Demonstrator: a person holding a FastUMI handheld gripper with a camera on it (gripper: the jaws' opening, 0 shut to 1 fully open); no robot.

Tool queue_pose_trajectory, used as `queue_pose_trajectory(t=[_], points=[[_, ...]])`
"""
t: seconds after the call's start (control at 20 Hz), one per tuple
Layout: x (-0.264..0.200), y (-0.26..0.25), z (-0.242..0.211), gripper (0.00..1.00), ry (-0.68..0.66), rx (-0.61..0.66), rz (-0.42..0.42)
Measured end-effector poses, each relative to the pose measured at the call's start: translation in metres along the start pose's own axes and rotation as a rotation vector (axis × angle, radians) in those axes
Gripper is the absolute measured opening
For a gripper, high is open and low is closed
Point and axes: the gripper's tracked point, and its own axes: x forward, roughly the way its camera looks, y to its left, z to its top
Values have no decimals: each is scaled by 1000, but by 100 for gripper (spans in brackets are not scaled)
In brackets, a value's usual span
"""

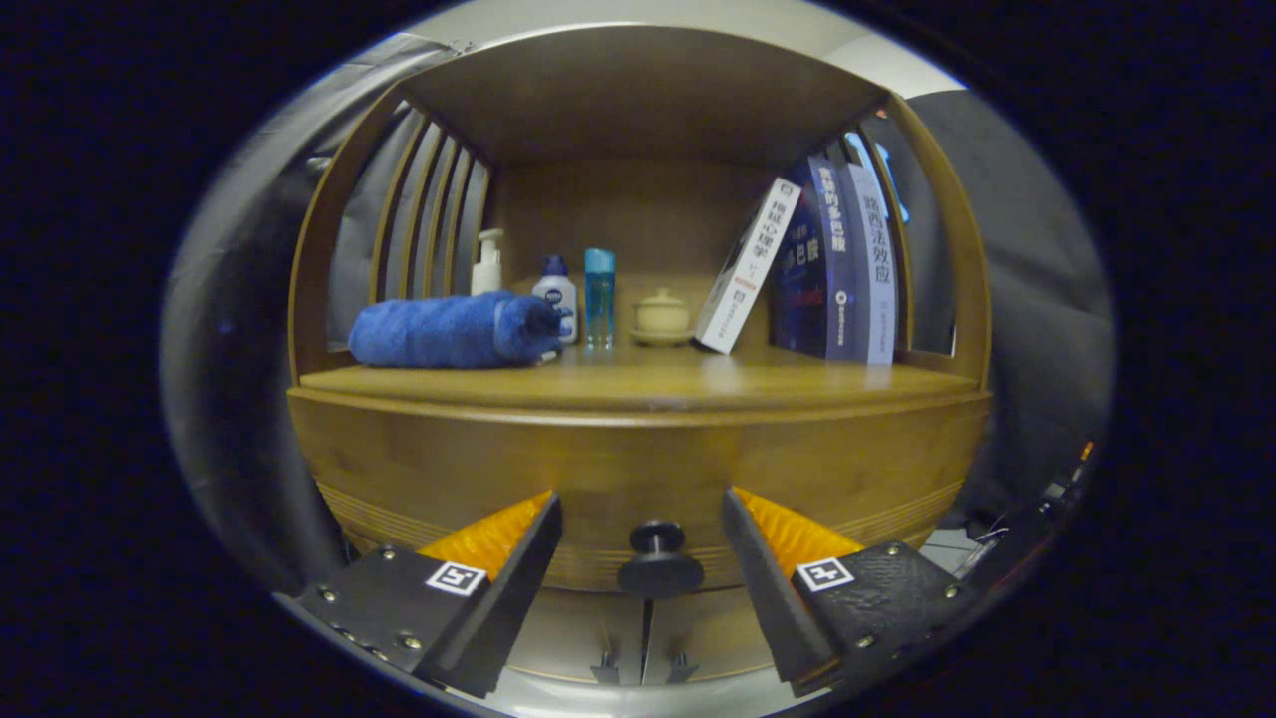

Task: Pull open the drawer, take out the items inside it, and place them on the countertop above the cabinet.

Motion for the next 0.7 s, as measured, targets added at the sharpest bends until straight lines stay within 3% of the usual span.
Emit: queue_pose_trajectory(t=[0.1,0.4,0.45,0.5,0.7], points=[[-3,-3,0,98,-5,-2,-3],[-1,-9,-7,43,23,-22,-3],[-3,-9,-8,43,27,-24,-8],[-3,-8,-8,30,30,-26,-14],[-19,-8,-11,30,27,2,-14]])
